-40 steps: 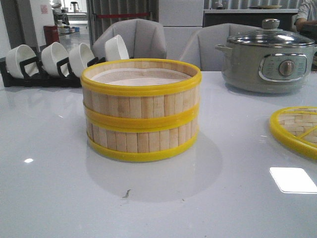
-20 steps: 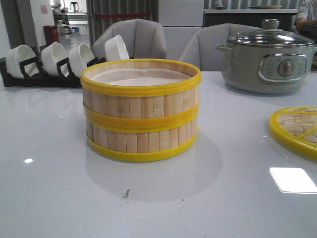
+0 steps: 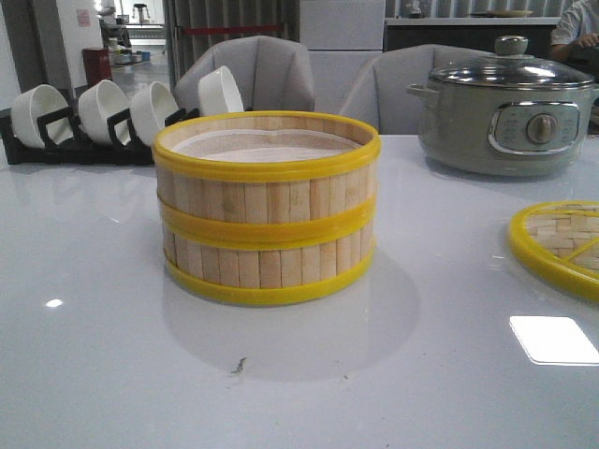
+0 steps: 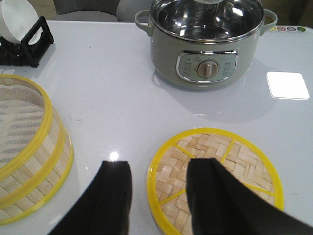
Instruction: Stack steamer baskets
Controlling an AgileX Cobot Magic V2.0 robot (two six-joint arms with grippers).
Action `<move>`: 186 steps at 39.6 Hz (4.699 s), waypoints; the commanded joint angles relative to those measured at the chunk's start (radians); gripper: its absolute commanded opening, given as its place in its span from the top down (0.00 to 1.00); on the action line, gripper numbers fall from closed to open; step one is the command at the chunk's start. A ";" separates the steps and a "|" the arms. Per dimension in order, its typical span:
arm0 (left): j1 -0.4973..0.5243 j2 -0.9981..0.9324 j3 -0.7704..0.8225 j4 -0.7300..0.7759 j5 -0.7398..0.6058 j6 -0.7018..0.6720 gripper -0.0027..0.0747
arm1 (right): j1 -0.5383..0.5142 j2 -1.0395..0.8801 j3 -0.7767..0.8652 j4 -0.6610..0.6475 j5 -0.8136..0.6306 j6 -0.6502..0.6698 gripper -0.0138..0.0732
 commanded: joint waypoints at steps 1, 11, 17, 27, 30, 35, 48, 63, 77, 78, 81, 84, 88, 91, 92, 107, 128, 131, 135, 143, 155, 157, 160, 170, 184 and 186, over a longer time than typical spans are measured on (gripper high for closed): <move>-0.001 -0.048 0.079 -0.008 -0.134 -0.007 0.86 | -0.001 -0.008 -0.042 0.002 -0.082 -0.003 0.40; -0.001 -0.090 0.234 -0.008 -0.208 -0.007 0.86 | -0.001 -0.008 -0.042 0.002 -0.081 -0.003 0.40; -0.001 -0.090 0.241 -0.008 -0.218 -0.007 0.86 | -0.001 -0.008 -0.042 0.002 -0.080 -0.003 0.40; -0.001 -0.090 0.241 -0.006 -0.221 -0.007 0.86 | -0.001 -0.008 -0.041 0.002 -0.062 -0.003 0.40; -0.001 -0.090 0.241 -0.006 -0.221 -0.007 0.86 | -0.001 -0.008 -0.041 0.002 -0.057 -0.003 0.40; -0.001 -0.090 0.241 -0.001 -0.221 -0.007 0.86 | -0.001 -0.008 -0.041 0.002 -0.057 -0.003 0.40; -0.001 -0.090 0.241 -0.001 -0.221 -0.007 0.86 | -0.001 -0.008 -0.041 0.002 -0.052 -0.003 0.40; -0.001 -0.090 0.241 -0.001 -0.221 -0.007 0.86 | -0.001 -0.008 -0.041 0.002 -0.032 -0.003 0.40; -0.001 -0.090 0.241 -0.001 -0.221 -0.007 0.86 | -0.001 -0.008 -0.041 0.060 0.072 -0.003 0.63; -0.001 -0.090 0.241 -0.001 -0.221 -0.007 0.86 | -0.001 -0.008 -0.041 0.060 0.079 -0.003 0.65; -0.001 -0.090 0.241 -0.001 -0.221 -0.007 0.86 | -0.001 -0.008 -0.041 0.060 0.091 -0.003 0.72; -0.001 -0.090 0.241 -0.001 -0.221 -0.007 0.86 | -0.001 -0.005 -0.041 0.060 0.107 -0.003 0.78; -0.001 -0.090 0.241 -0.001 -0.221 -0.007 0.86 | -0.001 0.005 -0.041 0.058 0.144 -0.003 0.78; -0.001 -0.090 0.241 -0.001 -0.221 -0.007 0.86 | -0.001 0.024 -0.041 0.053 0.169 -0.008 0.74; -0.001 -0.090 0.241 -0.001 -0.221 -0.007 0.86 | -0.001 0.032 -0.041 0.050 0.172 -0.012 0.72; -0.001 -0.090 0.241 -0.001 -0.221 -0.007 0.86 | -0.110 0.321 -0.116 0.012 0.126 -0.014 0.50; -0.001 -0.090 0.241 -0.001 -0.221 -0.007 0.86 | -0.182 0.749 -0.403 0.012 0.224 -0.013 0.50; -0.001 -0.090 0.241 -0.001 -0.221 -0.007 0.86 | -0.184 0.775 -0.421 0.012 0.226 -0.012 0.50; -0.001 -0.090 0.241 -0.001 -0.221 -0.007 0.86 | -0.193 0.811 -0.444 0.012 0.236 -0.010 0.50; -0.001 -0.090 0.241 -0.001 -0.221 -0.007 0.86 | -0.203 0.851 -0.474 0.012 0.234 -0.010 0.50; -0.001 -0.090 0.241 -0.001 -0.221 -0.007 0.86 | -0.203 0.893 -0.474 0.012 0.217 -0.010 0.50; -0.001 -0.090 0.241 -0.001 -0.221 -0.007 0.86 | -0.203 0.900 -0.474 0.012 0.213 -0.010 0.50; -0.001 -0.090 0.241 -0.001 -0.221 -0.007 0.86 | -0.203 0.907 -0.474 0.012 0.208 -0.010 0.50; -0.001 -0.090 0.241 -0.001 -0.221 -0.007 0.86 | -0.203 0.910 -0.474 0.012 0.165 -0.009 0.50; -0.001 -0.090 0.241 -0.001 -0.221 -0.007 0.86 | -0.204 0.914 -0.474 0.012 0.157 -0.009 0.50; -0.001 -0.090 0.241 -0.001 -0.221 -0.007 0.86 | -0.204 0.918 -0.474 0.012 0.157 -0.009 0.50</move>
